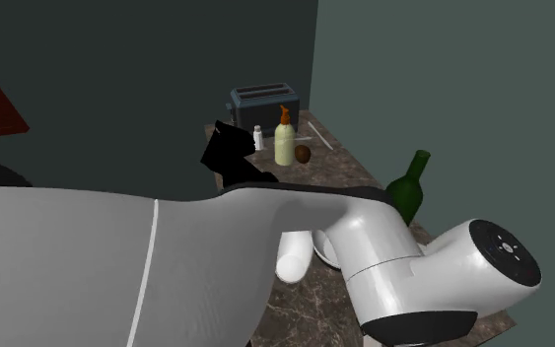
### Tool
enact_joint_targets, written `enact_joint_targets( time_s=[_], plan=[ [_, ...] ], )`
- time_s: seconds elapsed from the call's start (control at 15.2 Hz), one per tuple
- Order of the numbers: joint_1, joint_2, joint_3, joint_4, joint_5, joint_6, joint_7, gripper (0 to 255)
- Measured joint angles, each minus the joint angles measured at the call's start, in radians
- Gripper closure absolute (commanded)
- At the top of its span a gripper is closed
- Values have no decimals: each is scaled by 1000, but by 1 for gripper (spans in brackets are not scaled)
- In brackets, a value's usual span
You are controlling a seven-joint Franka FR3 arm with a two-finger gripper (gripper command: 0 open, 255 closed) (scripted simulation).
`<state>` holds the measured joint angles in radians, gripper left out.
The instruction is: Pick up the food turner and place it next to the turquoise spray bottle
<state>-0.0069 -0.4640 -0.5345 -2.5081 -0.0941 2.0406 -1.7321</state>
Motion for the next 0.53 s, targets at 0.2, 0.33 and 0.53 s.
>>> enact_joint_targets(
  time_s=[0.2, 0.33, 0.53],
  plan=[
    [1, 15, -8, -23, 2, 41, -8, 255],
    [2, 27, -15, -39, 4, 68, -16, 255],
    [7, 55, -27, -64, 11, 114, -28, 255]
  ],
)
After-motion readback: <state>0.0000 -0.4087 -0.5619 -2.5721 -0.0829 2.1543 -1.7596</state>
